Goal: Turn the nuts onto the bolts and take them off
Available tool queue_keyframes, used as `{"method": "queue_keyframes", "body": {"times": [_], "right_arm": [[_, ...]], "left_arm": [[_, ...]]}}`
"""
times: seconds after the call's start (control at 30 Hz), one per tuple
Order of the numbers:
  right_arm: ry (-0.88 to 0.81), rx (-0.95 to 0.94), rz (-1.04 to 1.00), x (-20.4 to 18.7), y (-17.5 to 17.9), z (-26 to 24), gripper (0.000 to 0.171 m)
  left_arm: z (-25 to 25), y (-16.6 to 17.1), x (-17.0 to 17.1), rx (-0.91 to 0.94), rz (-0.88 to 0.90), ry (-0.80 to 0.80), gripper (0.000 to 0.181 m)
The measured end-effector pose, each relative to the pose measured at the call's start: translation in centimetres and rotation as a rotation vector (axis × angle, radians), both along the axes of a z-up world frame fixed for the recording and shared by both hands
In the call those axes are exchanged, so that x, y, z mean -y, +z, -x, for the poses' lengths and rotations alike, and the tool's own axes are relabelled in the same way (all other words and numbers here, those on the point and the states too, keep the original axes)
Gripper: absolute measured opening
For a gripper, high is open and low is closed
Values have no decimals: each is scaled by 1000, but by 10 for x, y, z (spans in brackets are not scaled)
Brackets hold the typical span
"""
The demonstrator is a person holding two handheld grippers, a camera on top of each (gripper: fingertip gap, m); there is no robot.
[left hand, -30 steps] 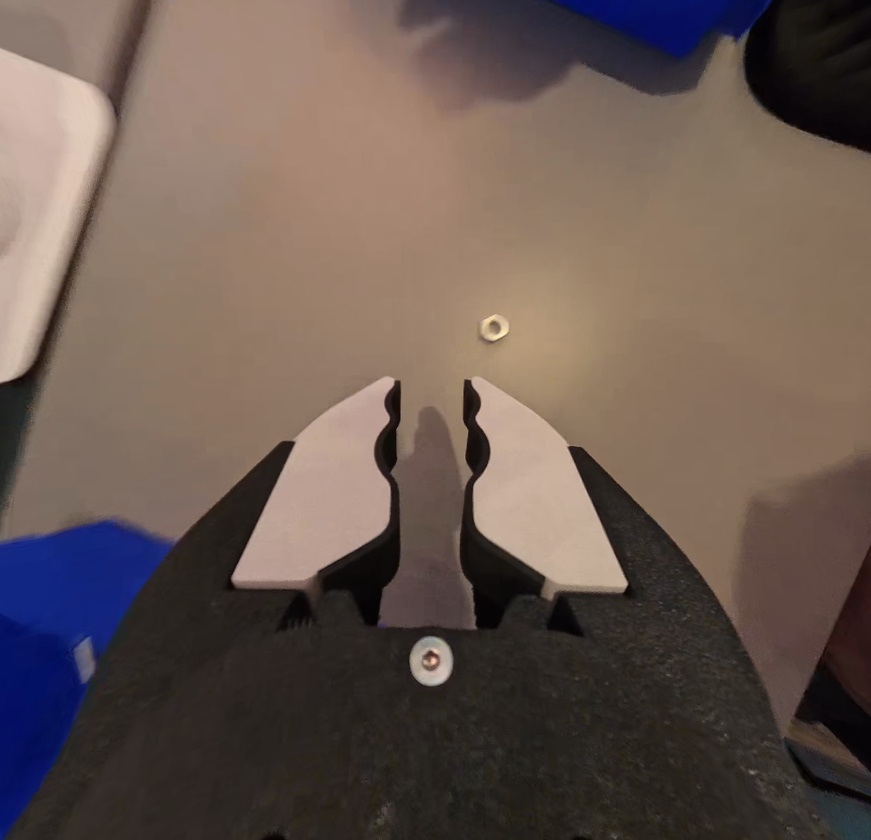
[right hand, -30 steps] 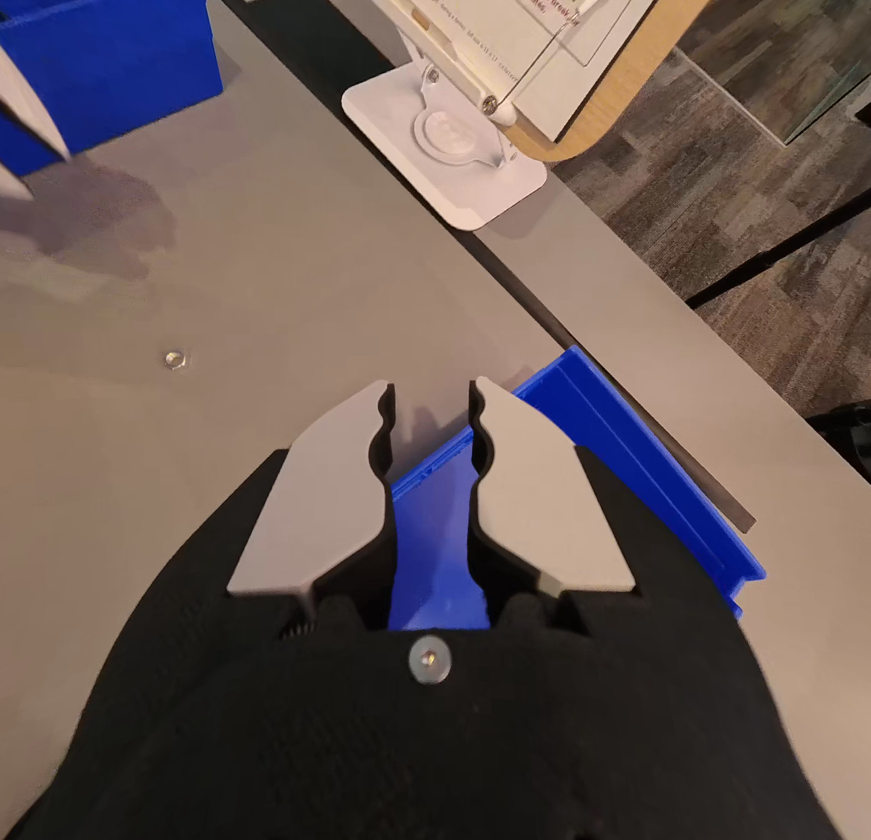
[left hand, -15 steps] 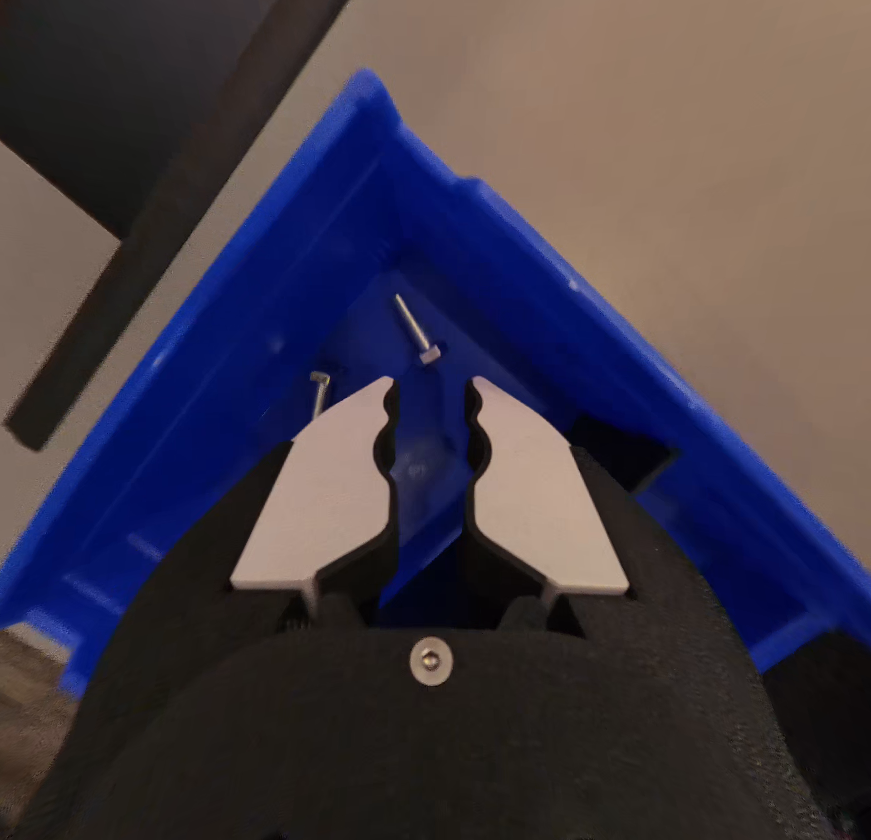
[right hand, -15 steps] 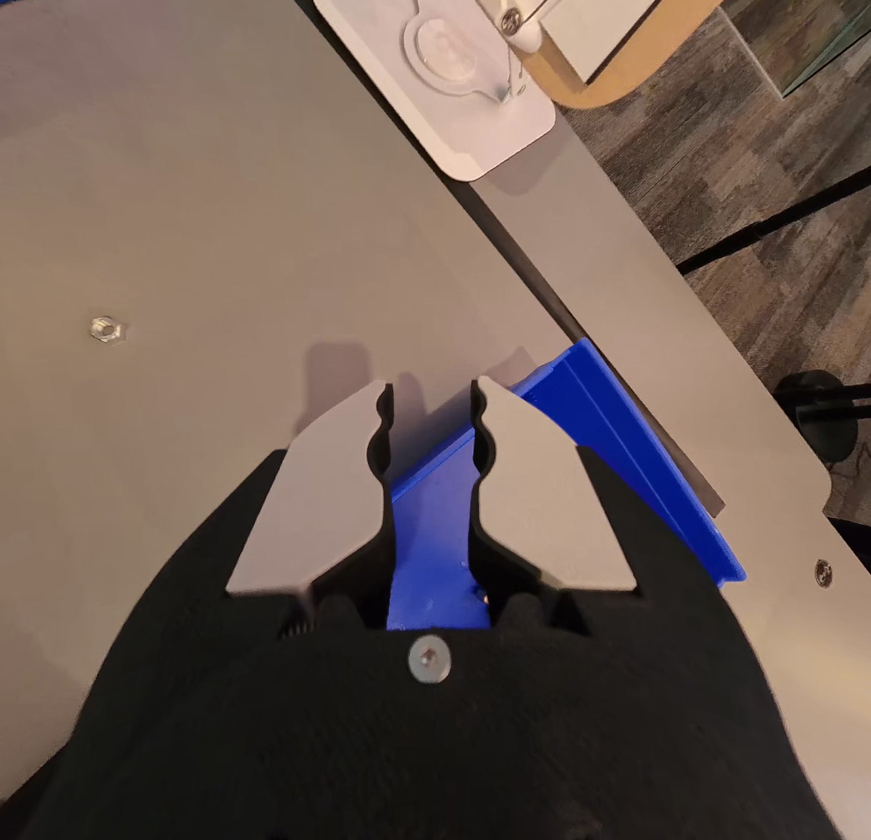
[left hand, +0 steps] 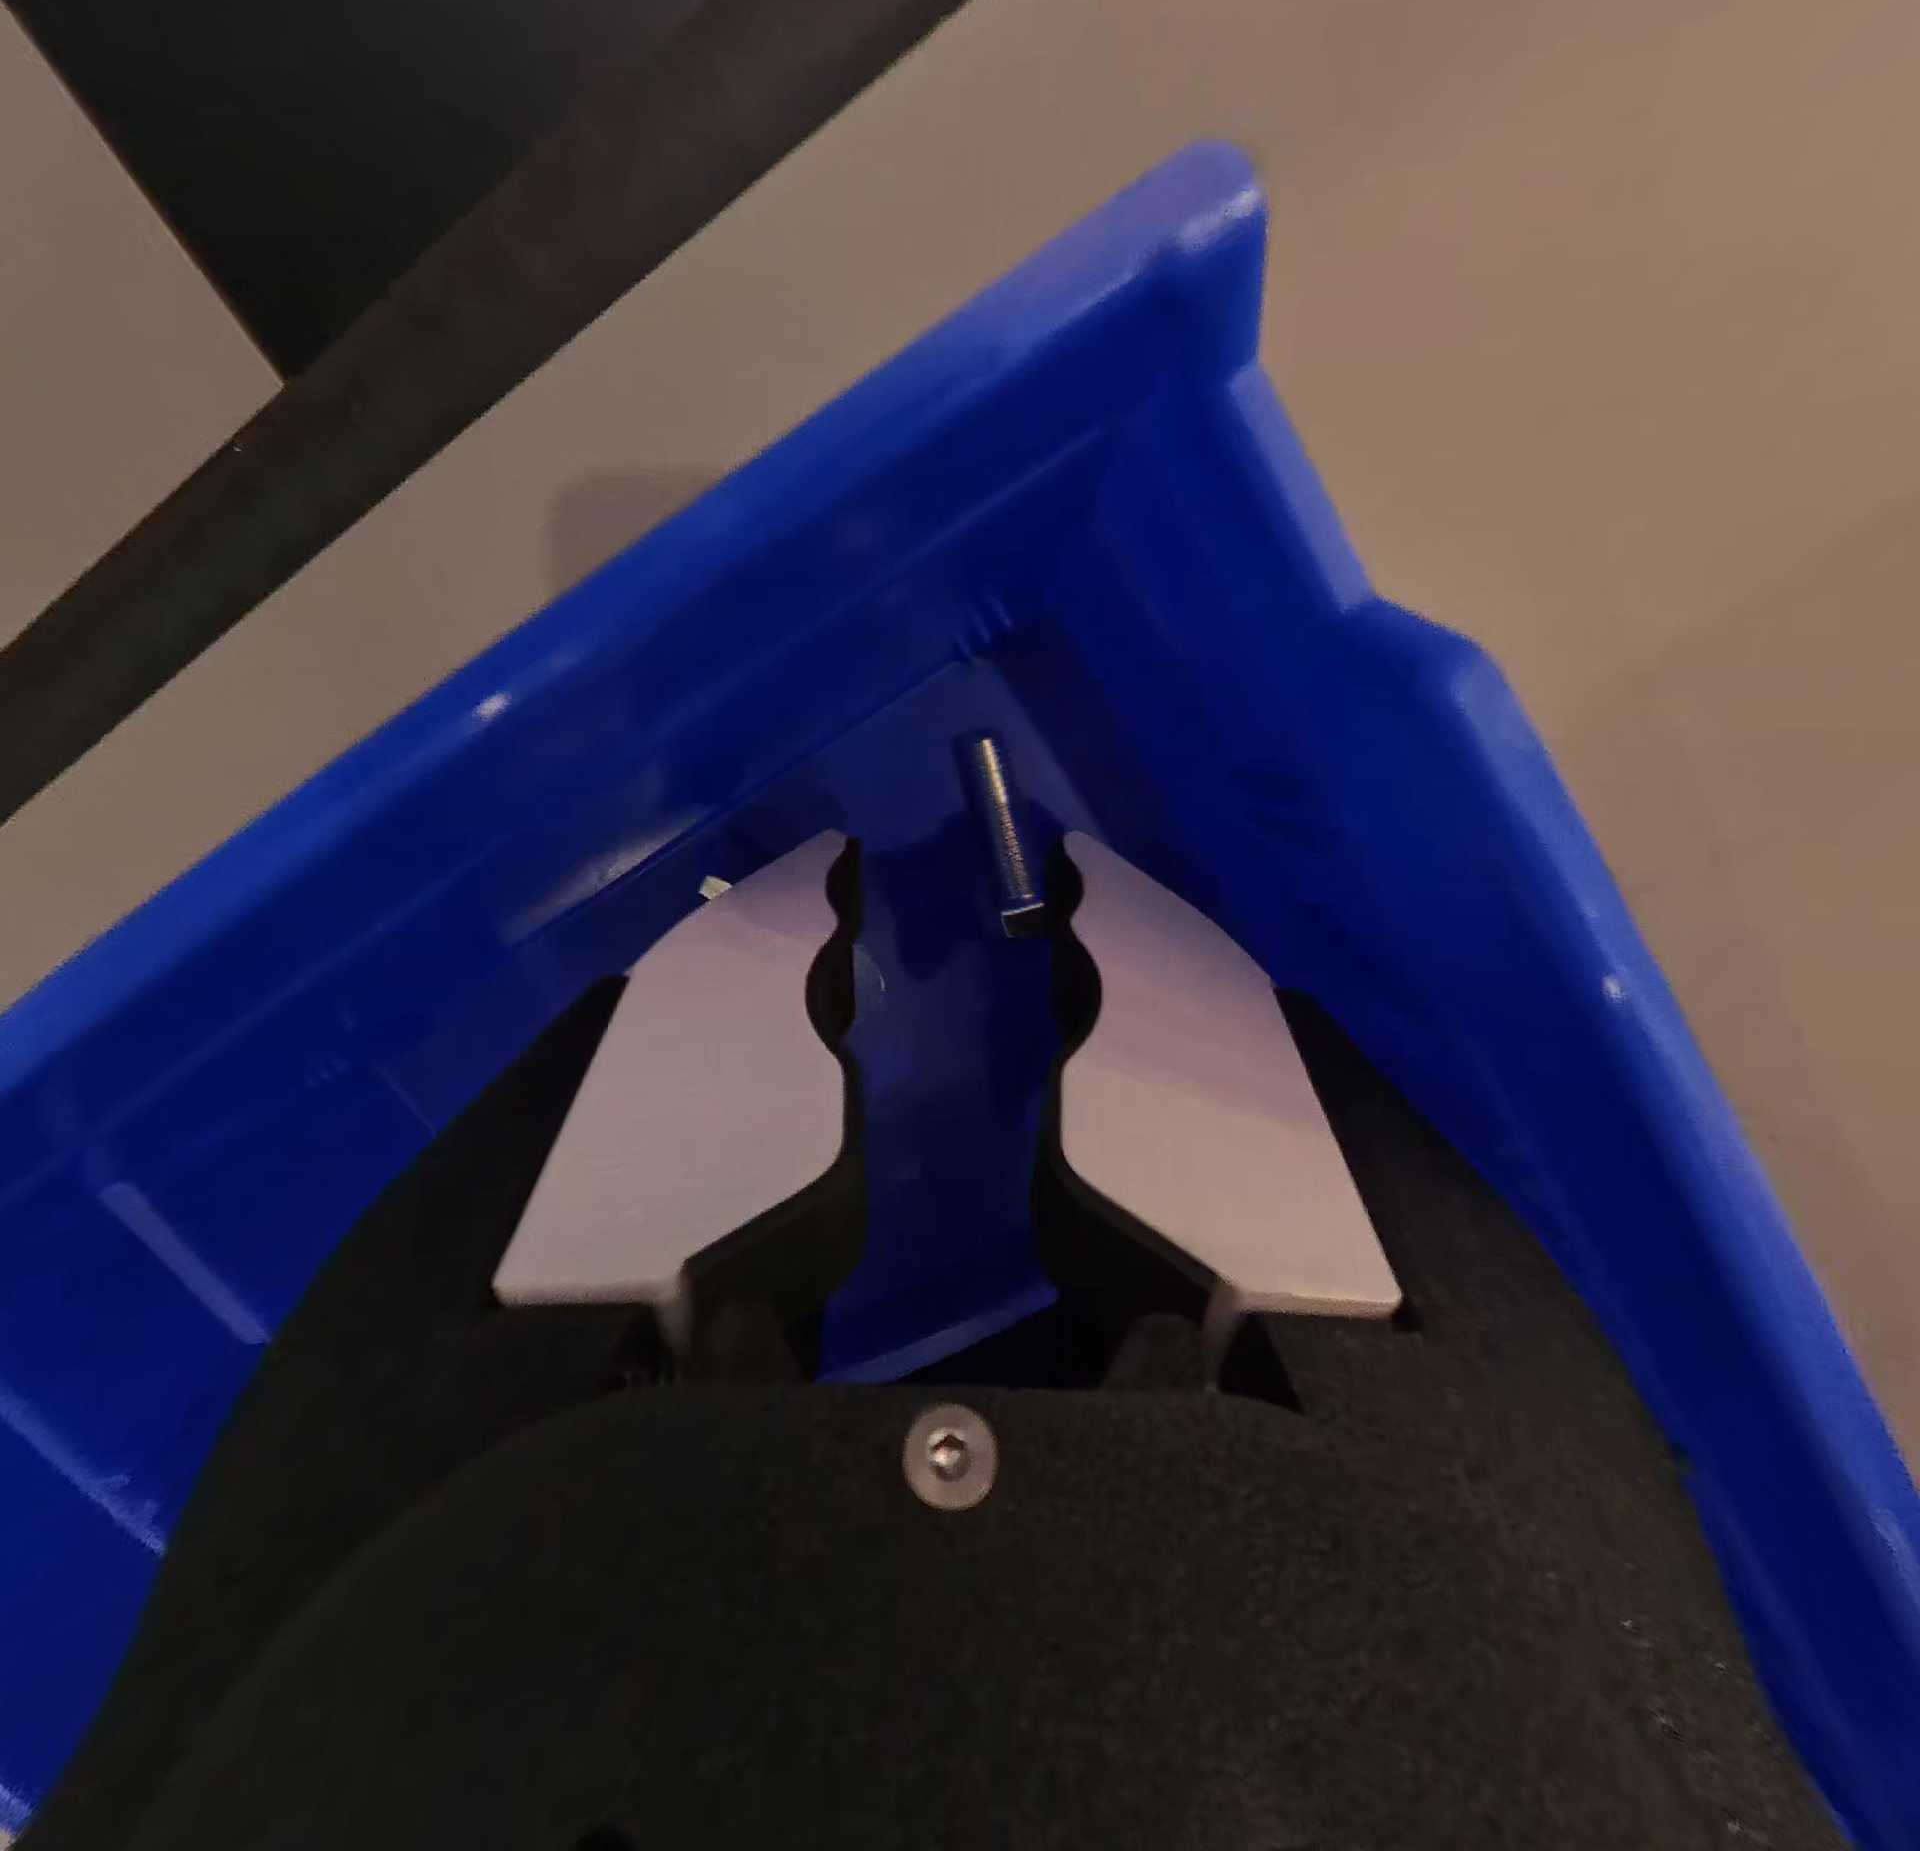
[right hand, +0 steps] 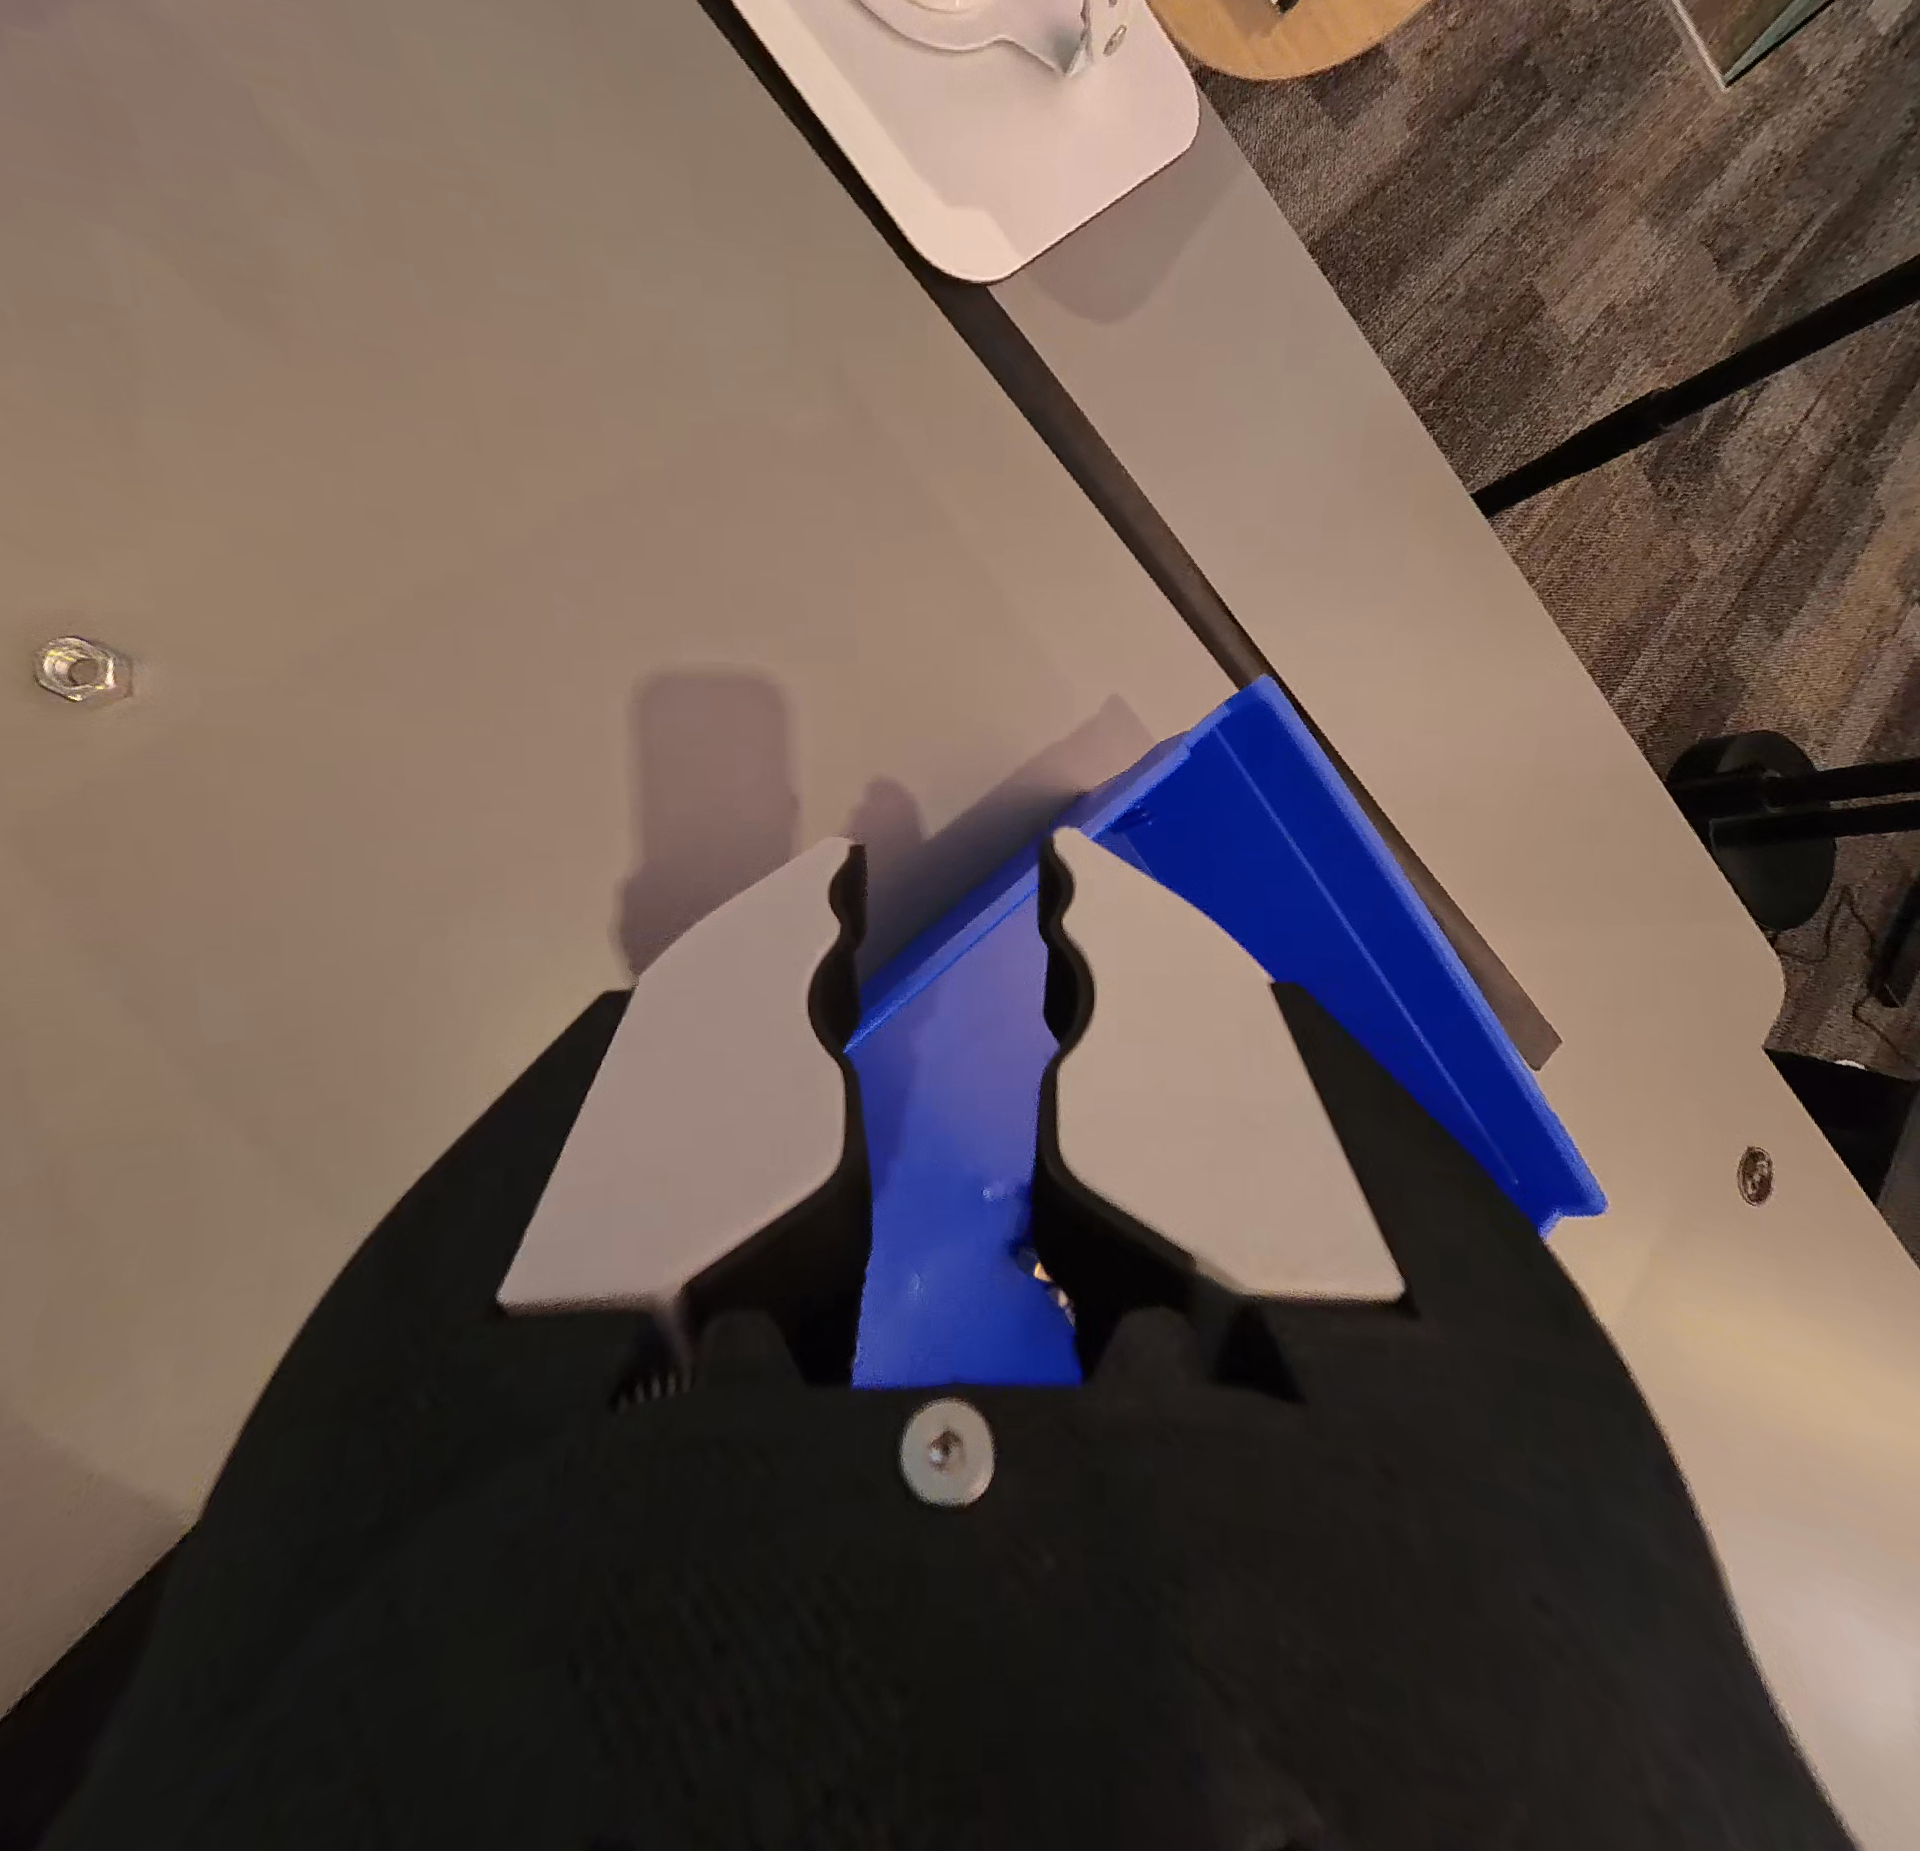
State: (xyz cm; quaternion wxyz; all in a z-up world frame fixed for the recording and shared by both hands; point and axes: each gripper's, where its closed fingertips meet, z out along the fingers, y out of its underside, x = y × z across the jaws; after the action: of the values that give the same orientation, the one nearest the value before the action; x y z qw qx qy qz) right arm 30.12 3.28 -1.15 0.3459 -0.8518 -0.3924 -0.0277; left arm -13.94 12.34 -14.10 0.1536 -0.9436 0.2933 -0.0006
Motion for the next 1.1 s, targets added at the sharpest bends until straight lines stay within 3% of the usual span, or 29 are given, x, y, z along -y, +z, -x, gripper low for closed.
{"method": "queue_keyframes", "body": {"times": [0.13,0.27,0.47,0.6,0.73,0.93,1.1], "right_arm": [[2,-18,-5,1,4,-2,32],[-1,-13,-4,3,5,-7,32],[10,-43,-34,6,16,-8,32],[23,-99,-109,5,34,-1,30],[165,-290,-264,6,69,48,30],[658,-866,-265,75,122,162,29],[633,-1025,-342,81,144,166,29]], "left_arm": [[3,-8,1,-55,33,-3,35],[-1,-14,5,-49,82,-24,11],[11,-5,2,-66,61,-12,10],[10,44,5,46,-79,-3,10],[-26,129,30,251,-296,-68,9],[-155,221,116,595,-509,-428,9],[-235,257,176,796,-504,-664,9]]}}
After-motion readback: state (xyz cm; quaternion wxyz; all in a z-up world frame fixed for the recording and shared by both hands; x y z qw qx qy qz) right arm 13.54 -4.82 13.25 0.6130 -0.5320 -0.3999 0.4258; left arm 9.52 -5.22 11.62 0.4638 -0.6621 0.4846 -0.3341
